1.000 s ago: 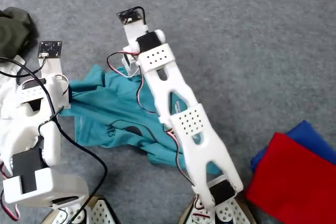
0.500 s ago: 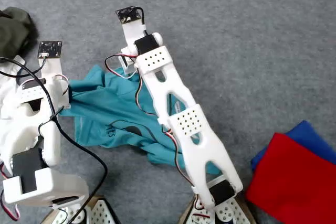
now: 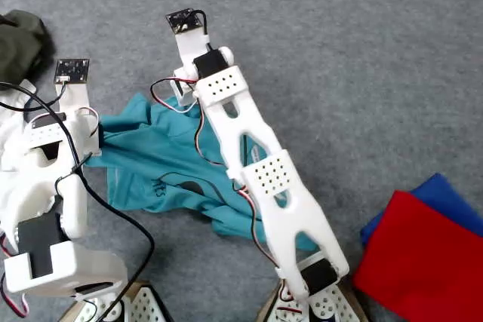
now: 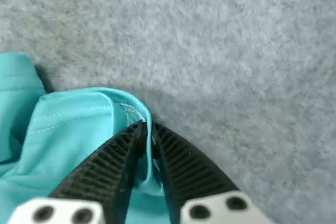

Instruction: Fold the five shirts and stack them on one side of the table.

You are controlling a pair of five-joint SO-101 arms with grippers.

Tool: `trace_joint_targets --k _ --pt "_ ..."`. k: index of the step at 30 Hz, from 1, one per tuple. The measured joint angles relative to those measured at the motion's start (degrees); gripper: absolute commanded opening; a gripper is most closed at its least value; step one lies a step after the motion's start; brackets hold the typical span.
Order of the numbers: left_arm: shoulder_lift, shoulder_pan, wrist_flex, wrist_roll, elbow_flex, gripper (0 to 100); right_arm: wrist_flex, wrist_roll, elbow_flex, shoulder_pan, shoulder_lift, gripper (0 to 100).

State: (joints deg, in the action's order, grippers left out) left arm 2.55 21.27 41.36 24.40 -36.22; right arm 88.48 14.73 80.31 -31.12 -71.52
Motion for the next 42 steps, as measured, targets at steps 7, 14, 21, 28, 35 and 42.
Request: trace_joint_targets --k 7,14,21,28,35,42 --pt "0.0 0.0 0.0 0.0 0.0 2 5.2 0.0 4.7 1.9 3.8 0.4" --pt "0.0 0.0 0.0 0.0 0.0 2 6.9 0.0 6.2 2.2 11.8 0.4" --pt "0.0 0.0 0.0 -5.1 1.2 2 8.8 0.0 6.2 2.2 21.7 0.4" --pt "0.8 0.6 7.7 -13.5 14.1 2 12.0 -4.3 6.2 2.2 31.8 0.4" --pt "12.1 0.8 21.0 -17.8 33.4 2 12.8 -5.9 6.2 2.2 42.8 0.4" --pt "27.1 -3.3 32.8 -20.0 46.2 2 12.8 -5.9 6.3 2.2 57.3 0.4"
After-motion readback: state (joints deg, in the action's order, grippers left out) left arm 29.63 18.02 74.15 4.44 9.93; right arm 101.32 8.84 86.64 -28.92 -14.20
